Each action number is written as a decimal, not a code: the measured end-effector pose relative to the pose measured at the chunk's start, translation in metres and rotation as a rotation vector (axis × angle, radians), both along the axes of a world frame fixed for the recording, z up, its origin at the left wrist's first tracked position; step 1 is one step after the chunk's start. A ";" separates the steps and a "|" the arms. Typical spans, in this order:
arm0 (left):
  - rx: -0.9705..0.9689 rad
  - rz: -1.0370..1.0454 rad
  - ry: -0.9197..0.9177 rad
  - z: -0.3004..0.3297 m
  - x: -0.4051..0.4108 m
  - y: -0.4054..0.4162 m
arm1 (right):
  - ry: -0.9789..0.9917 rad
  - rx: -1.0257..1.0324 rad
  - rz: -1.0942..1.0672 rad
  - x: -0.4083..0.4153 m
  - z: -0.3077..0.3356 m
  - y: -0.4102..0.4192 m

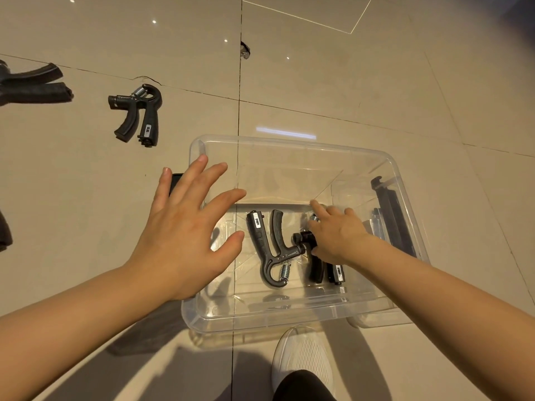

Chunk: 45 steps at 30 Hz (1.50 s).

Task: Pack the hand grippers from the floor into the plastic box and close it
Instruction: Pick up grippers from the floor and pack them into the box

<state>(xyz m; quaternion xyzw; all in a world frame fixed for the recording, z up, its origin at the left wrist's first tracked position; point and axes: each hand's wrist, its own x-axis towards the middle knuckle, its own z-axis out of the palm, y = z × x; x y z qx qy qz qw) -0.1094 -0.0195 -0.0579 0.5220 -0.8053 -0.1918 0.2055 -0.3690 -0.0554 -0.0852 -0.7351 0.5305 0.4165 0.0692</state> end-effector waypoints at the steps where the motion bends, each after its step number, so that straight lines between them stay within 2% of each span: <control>1: -0.002 -0.007 0.012 0.000 0.000 0.000 | -0.047 0.004 0.031 0.005 0.001 0.000; 3: -0.004 -0.021 0.040 -0.001 0.001 -0.001 | -0.122 0.071 0.144 0.017 0.001 0.002; 6: 0.009 -0.023 0.069 -0.002 0.000 -0.001 | -0.115 0.168 0.354 0.036 -0.014 0.005; 9: 0.020 -0.013 0.072 -0.002 0.000 -0.001 | -0.154 0.141 0.410 0.042 -0.028 0.009; 18: 0.023 0.000 0.077 -0.002 0.001 -0.001 | -0.134 0.062 0.206 0.037 -0.030 0.008; 28: 0.019 0.015 0.089 -0.001 0.000 0.000 | -0.132 0.022 0.272 0.039 -0.032 0.009; 33: 0.015 0.012 0.098 -0.003 0.000 -0.001 | -0.104 0.024 0.196 0.037 -0.030 0.010; 37: 0.021 0.011 0.105 -0.003 0.001 -0.001 | -0.218 0.064 0.099 0.026 -0.022 0.004; 40: 0.022 0.018 0.113 -0.003 0.001 -0.001 | -0.297 -0.050 -0.075 0.004 -0.010 -0.004; 42: 0.025 0.020 0.111 -0.003 0.000 0.000 | -0.135 -0.086 -0.033 -0.014 -0.007 -0.006; 44: 0.027 0.013 0.109 -0.003 0.000 0.000 | 0.096 -0.034 0.153 -0.029 -0.011 -0.003; 45: 0.027 0.010 0.110 -0.003 0.000 0.000 | 0.147 -0.001 0.202 -0.034 -0.013 -0.002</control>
